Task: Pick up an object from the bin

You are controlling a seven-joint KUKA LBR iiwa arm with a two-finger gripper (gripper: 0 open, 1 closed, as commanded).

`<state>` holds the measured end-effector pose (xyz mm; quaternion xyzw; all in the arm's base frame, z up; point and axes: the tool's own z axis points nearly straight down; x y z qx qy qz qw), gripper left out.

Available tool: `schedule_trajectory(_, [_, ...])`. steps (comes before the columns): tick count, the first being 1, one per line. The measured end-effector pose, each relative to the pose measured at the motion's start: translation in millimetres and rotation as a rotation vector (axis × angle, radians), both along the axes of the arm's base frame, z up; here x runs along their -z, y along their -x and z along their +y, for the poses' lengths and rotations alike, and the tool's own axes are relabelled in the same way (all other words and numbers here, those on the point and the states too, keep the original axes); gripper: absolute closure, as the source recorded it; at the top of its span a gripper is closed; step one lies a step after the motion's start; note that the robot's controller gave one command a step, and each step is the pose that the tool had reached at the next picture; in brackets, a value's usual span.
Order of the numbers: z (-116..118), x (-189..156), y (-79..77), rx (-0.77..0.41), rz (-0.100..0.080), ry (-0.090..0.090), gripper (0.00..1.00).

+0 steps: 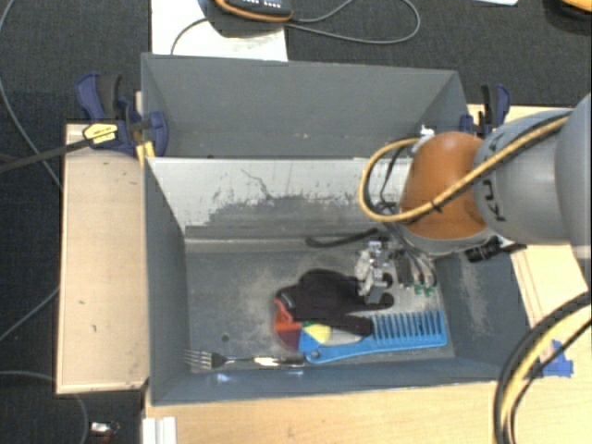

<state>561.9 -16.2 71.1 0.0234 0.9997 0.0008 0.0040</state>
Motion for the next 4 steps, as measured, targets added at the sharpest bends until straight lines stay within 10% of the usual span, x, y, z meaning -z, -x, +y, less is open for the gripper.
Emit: schedule_trajectory(4, [0, -50, 2.3, 0.074, -0.005, -0.001, 1.00])
